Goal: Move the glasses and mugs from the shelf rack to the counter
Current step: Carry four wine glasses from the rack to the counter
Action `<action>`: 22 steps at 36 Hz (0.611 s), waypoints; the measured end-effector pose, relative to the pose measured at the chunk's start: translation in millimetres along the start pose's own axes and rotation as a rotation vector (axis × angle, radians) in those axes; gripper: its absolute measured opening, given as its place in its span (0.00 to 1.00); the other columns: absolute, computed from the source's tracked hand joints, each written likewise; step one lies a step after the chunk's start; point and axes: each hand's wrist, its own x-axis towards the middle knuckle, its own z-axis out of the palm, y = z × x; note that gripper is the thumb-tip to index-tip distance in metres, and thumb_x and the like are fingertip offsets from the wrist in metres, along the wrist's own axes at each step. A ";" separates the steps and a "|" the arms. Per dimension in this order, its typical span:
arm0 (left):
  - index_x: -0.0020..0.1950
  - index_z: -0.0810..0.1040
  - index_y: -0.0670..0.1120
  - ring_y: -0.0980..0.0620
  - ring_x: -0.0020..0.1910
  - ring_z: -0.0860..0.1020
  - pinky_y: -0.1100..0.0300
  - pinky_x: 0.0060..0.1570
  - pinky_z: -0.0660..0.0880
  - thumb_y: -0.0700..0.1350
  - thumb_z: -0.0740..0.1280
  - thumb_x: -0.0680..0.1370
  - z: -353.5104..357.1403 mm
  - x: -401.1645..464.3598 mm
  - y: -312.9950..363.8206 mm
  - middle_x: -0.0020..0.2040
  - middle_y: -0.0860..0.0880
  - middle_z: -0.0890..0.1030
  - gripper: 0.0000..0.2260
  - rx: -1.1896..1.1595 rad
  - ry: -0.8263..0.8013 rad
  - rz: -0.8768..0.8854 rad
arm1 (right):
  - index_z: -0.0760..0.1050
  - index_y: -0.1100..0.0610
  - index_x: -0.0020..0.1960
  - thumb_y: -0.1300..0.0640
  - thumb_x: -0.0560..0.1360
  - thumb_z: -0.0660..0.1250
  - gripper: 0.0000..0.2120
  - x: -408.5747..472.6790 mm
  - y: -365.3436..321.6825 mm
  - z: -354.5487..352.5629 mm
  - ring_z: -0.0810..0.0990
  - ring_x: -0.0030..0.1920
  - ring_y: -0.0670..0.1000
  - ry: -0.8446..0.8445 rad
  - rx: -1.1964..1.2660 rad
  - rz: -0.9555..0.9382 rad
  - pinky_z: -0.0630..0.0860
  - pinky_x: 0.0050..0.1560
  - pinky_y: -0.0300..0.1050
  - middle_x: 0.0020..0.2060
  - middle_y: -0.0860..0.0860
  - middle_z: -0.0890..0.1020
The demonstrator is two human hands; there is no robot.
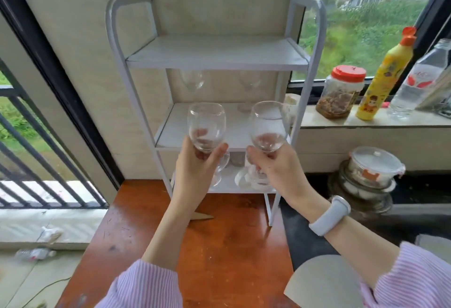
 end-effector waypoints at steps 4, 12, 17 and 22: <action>0.57 0.71 0.50 0.57 0.37 0.79 0.68 0.37 0.75 0.48 0.70 0.73 19.2 -38.8 -3.9 0.43 0.50 0.80 0.15 0.021 -0.082 -0.048 | 0.73 0.58 0.50 0.59 0.73 0.69 0.07 -39.3 11.9 -23.0 0.74 0.27 0.40 -0.022 0.025 0.054 0.69 0.31 0.32 0.28 0.41 0.77; 0.53 0.74 0.49 0.64 0.40 0.78 0.75 0.38 0.71 0.46 0.71 0.72 104.7 -121.0 -7.3 0.43 0.55 0.79 0.12 0.063 -0.287 -0.112 | 0.71 0.58 0.47 0.64 0.72 0.69 0.08 -138.5 40.2 -112.6 0.75 0.30 0.43 0.145 -0.171 0.187 0.69 0.32 0.27 0.32 0.52 0.75; 0.54 0.73 0.50 0.63 0.39 0.77 0.74 0.38 0.71 0.48 0.72 0.72 192.6 -176.7 17.8 0.42 0.58 0.77 0.14 0.067 -0.461 -0.080 | 0.71 0.60 0.47 0.62 0.71 0.71 0.10 -220.5 52.1 -207.8 0.71 0.24 0.41 0.344 -0.181 0.306 0.67 0.30 0.30 0.28 0.48 0.75; 0.53 0.73 0.50 0.64 0.31 0.73 0.72 0.35 0.70 0.47 0.73 0.71 295.8 -256.0 54.3 0.40 0.54 0.78 0.14 0.011 -0.655 -0.041 | 0.73 0.59 0.49 0.58 0.70 0.72 0.11 -318.0 48.0 -314.1 0.73 0.25 0.38 0.526 -0.236 0.371 0.67 0.32 0.29 0.28 0.43 0.75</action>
